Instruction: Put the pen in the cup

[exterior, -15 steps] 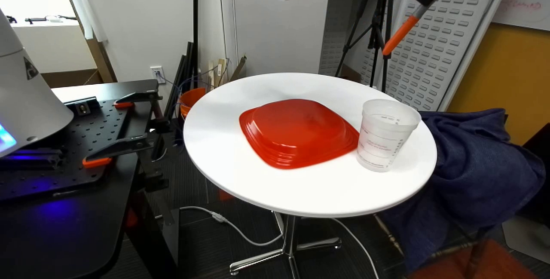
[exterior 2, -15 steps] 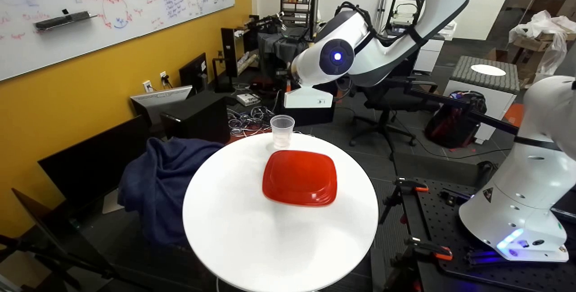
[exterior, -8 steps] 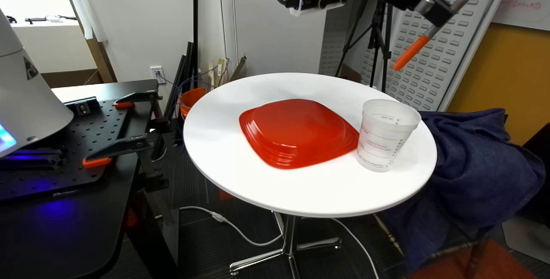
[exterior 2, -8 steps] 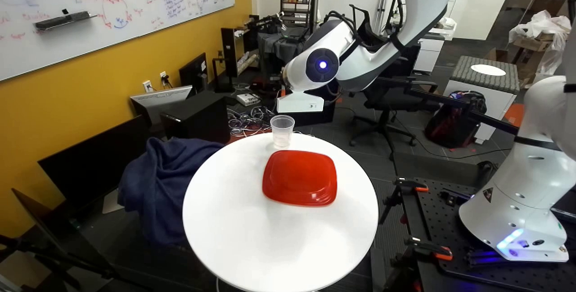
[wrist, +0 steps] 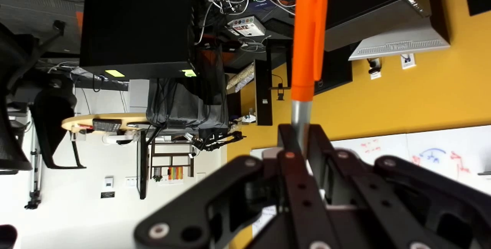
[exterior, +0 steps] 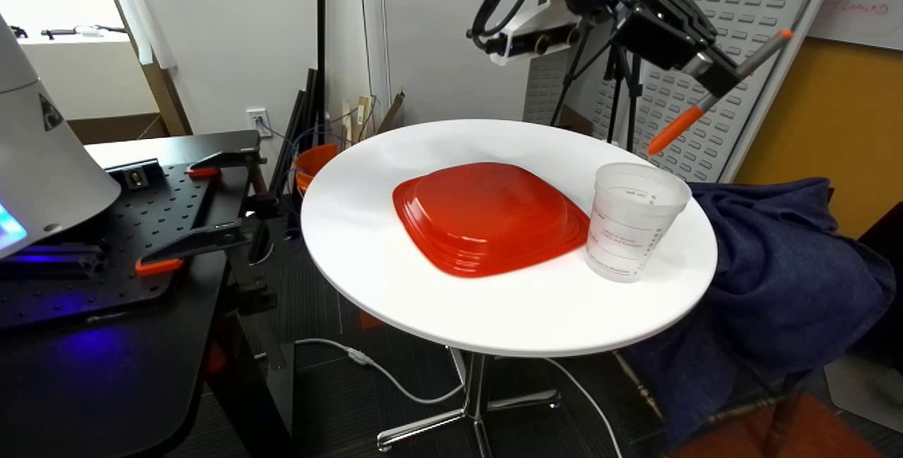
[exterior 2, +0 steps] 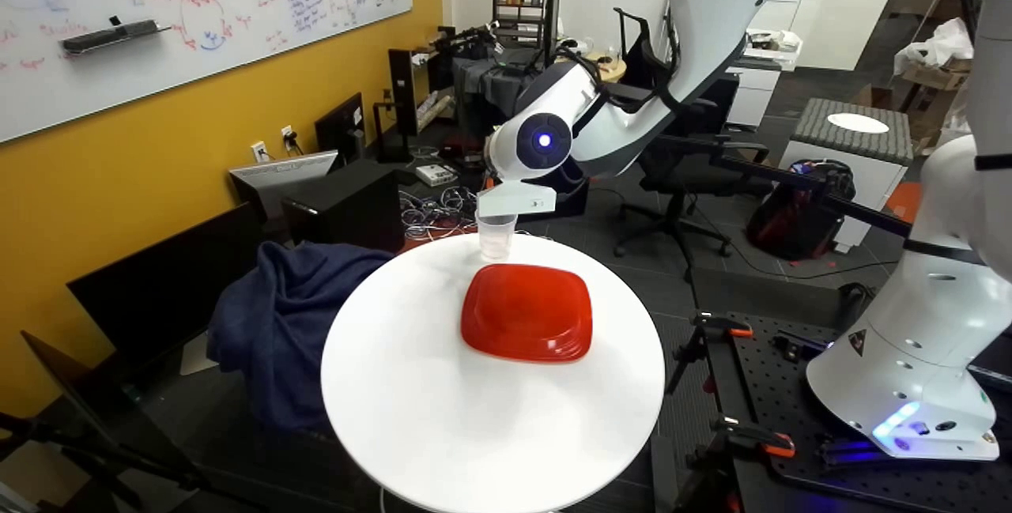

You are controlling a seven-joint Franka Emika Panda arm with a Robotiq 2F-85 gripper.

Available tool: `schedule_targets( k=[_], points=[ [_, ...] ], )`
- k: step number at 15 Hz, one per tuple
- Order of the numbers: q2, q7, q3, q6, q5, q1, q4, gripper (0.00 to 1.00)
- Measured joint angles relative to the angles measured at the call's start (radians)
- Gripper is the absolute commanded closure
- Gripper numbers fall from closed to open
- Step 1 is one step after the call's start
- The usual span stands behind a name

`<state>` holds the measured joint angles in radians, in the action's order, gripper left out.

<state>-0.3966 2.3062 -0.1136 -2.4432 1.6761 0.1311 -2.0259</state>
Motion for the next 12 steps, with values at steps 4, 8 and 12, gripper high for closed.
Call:
schedule_targets(
  k=[4, 8, 12],
  points=[
    [-0.045, 0.000, 0.002, 0.000, -0.001, 0.000, 0.029, 0.97],
    [-0.077, 0.000, 0.004, 0.000, -0.003, 0.000, 0.046, 0.97],
    [-0.098, 0.000, 0.011, 0.000, -0.007, 0.000, 0.055, 0.57]
  ],
)
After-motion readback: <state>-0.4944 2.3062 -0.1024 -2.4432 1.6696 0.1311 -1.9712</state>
